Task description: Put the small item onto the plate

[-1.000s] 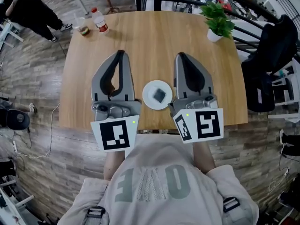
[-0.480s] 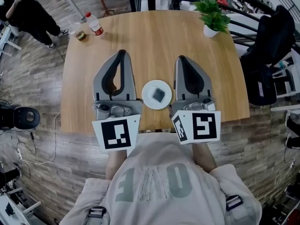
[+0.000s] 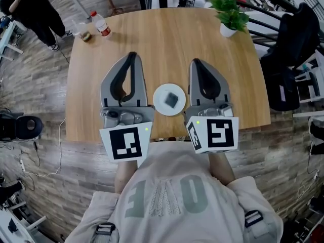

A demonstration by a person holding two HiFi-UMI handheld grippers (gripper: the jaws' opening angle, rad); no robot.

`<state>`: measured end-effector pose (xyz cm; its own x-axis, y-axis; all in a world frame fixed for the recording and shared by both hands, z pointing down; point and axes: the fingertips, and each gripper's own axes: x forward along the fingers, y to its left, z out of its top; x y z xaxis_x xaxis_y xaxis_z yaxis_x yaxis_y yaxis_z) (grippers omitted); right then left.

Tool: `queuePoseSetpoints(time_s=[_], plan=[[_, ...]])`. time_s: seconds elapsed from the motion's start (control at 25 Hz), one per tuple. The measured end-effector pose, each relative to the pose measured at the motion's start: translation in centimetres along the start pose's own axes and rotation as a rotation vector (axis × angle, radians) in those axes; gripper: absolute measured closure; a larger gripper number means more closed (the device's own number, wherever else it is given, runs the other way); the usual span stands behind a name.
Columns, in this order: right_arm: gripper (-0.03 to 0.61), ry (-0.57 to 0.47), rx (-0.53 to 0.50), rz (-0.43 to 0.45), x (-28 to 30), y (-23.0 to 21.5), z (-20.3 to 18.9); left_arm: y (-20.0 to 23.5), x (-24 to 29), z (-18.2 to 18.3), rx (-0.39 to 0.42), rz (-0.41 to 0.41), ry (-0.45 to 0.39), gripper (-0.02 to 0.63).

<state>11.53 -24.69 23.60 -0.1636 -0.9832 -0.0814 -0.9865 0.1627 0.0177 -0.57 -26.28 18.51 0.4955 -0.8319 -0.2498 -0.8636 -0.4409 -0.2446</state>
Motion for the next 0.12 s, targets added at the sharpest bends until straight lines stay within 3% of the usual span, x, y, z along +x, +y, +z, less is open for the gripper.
queuePoseSetpoints(time_s=[0.12], plan=[[0.563,0.008,-0.011,0.002,0.04,0.02,-0.13,-0.11,-0.02,-0.22,0.000,-0.002,0.006,0.604]])
